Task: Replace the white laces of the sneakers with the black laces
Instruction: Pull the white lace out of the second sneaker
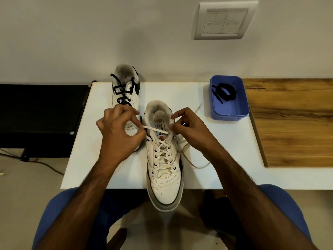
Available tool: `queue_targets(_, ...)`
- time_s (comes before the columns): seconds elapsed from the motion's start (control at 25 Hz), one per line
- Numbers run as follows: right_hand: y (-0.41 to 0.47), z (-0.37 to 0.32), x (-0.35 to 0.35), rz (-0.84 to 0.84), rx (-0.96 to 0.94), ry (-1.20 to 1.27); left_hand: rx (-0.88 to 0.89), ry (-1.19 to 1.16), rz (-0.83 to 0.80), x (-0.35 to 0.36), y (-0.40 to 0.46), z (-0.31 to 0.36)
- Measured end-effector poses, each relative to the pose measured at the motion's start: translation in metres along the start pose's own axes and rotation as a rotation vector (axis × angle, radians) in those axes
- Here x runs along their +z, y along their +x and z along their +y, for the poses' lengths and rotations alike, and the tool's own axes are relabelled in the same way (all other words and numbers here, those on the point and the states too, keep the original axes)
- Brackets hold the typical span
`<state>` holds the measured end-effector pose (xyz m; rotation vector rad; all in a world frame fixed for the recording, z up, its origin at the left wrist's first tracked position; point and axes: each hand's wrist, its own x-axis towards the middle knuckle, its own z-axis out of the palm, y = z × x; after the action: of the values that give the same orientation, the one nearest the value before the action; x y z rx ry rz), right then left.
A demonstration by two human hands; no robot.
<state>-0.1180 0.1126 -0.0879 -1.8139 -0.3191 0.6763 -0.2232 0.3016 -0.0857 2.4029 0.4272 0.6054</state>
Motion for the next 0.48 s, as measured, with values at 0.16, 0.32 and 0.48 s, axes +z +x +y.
queue_targets(0.16,0.001,0.002,0.004,0.019,-0.022,-0.025,0.120,0.072,-0.165,0.015,-0.006,0.009)
queue_targets(0.32,0.003,0.004,0.004,0.030,-0.028,-0.028,0.225,0.119,-0.198,0.028,-0.011,0.010)
queue_targets(0.48,0.003,0.003,0.002,0.016,-0.015,-0.010,0.081,0.030,-0.040,0.014,-0.004,0.008)
